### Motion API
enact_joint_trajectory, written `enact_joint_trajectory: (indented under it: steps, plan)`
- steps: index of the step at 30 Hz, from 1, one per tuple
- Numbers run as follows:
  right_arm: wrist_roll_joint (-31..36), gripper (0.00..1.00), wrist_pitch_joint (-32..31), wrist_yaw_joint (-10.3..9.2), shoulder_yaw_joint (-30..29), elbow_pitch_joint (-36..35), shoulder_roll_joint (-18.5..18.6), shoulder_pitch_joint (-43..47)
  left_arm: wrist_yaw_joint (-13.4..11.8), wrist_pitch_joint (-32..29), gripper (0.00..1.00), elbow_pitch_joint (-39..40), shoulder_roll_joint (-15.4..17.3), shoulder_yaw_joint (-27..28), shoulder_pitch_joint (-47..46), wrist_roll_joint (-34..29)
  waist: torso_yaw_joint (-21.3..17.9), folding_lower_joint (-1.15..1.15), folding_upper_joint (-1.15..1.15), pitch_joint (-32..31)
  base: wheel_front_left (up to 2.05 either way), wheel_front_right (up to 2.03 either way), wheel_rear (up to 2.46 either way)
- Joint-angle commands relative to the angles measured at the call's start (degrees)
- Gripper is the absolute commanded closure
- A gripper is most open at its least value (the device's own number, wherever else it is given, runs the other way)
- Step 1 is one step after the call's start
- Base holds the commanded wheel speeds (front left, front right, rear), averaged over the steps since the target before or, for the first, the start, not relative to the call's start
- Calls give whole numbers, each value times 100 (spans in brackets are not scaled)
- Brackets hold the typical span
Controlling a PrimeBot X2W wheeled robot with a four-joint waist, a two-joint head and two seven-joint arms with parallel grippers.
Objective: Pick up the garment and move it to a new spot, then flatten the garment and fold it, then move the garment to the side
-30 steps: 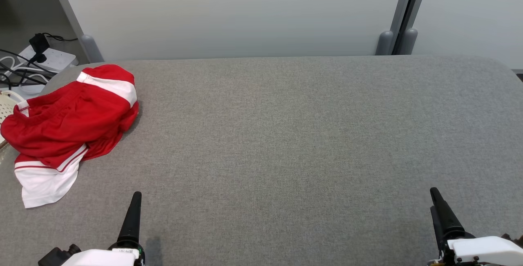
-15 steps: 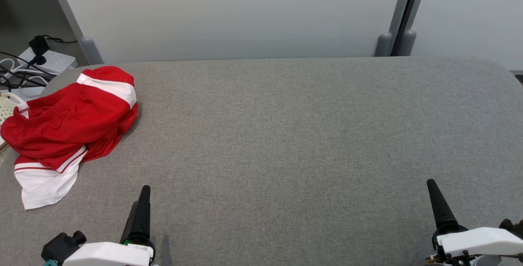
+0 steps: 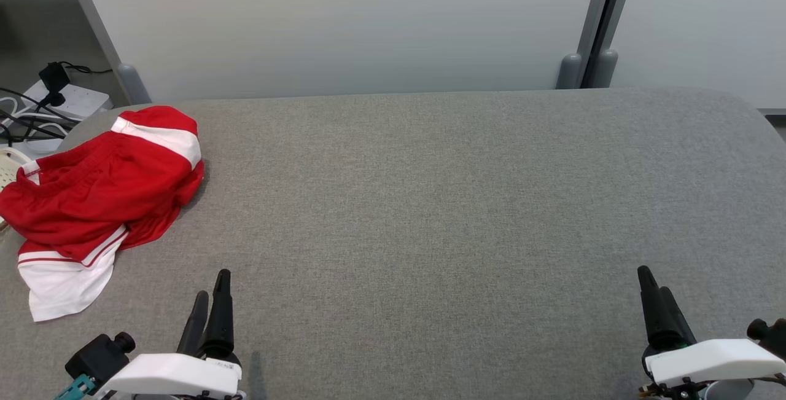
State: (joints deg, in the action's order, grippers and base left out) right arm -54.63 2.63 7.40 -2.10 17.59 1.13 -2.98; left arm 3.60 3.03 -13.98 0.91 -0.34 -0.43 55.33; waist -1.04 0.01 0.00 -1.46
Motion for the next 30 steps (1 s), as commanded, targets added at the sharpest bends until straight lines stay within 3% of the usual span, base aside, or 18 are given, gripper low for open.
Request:
enact_joint_trajectory:
  steps: [1, 30]
  plan:
    - [174, 0, 97, 5, 39, -192, 85, -275, -46, 54, 0, 180, 75, 57, -301, -168, -4, -1, 0, -2, 0, 0, 0]
    - [2073, 0, 602, 7, 540, -582, 125, -438, -253, 561, 0, 469, 129, -91, -526, -2162, -37, -1, 0, -37, 0, 0, 0]
